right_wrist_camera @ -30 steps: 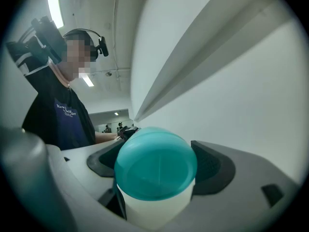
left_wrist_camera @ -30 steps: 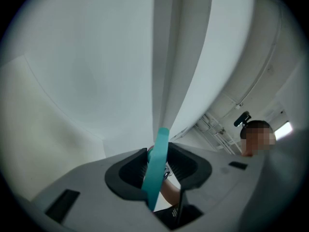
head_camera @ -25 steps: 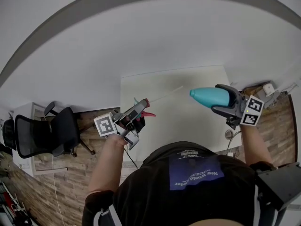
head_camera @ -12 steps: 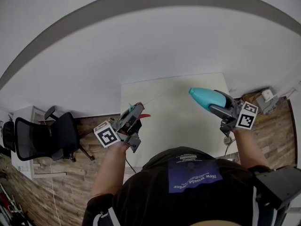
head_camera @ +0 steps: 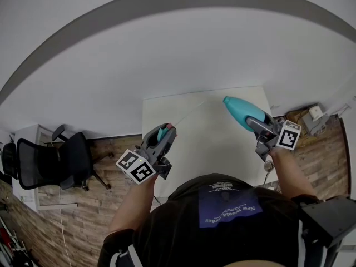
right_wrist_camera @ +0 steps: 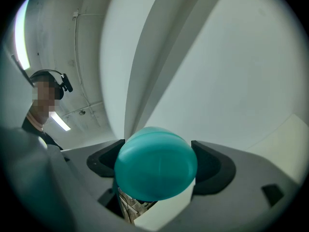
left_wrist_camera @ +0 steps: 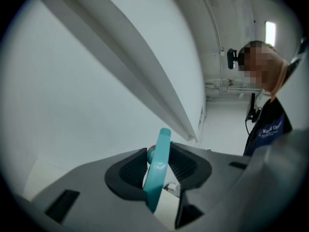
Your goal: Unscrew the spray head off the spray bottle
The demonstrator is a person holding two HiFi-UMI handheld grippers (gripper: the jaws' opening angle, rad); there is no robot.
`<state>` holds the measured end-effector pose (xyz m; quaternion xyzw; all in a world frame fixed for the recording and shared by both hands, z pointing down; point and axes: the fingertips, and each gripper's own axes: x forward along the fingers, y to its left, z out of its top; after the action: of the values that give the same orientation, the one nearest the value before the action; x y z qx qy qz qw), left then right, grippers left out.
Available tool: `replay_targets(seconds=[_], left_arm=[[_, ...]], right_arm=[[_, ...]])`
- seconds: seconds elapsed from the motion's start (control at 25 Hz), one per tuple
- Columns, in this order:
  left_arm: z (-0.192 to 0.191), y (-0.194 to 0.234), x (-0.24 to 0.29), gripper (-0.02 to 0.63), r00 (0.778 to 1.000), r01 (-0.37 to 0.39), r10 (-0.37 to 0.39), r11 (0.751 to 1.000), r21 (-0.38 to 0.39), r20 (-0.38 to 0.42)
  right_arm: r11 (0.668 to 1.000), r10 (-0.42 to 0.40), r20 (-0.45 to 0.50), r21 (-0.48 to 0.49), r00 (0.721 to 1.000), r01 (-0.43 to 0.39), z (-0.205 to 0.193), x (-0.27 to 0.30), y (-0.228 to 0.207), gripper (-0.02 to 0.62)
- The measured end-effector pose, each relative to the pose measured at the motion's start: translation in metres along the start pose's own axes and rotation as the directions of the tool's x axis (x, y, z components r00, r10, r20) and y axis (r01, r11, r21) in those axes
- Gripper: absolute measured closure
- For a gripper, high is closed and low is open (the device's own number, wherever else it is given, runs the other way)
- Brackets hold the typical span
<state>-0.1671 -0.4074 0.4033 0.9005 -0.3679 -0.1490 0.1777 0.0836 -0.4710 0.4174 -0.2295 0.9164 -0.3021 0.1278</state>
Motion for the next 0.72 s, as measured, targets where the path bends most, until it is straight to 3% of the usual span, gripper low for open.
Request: replay_targets(seconds=[0.2,0.72], left_arm=[[-0.0010,-0.0044,0.0018,0.469,1.000,-0.026,0.025,0.995,0.092,0.012],[-0.0044,-0.0043,0.0057,0.468,0.999,-0.039,0.038,0.994,0.102,0.012]], right_arm=[[0.998,0.031,0.024,0.045,0.999,-0.032,0.0013,-0.0001,0.0007,0.176],[1.000,0.009,-0.008,0.028,1.000,-0.008,-0.0033,0.0021,-0.0038,0.176]])
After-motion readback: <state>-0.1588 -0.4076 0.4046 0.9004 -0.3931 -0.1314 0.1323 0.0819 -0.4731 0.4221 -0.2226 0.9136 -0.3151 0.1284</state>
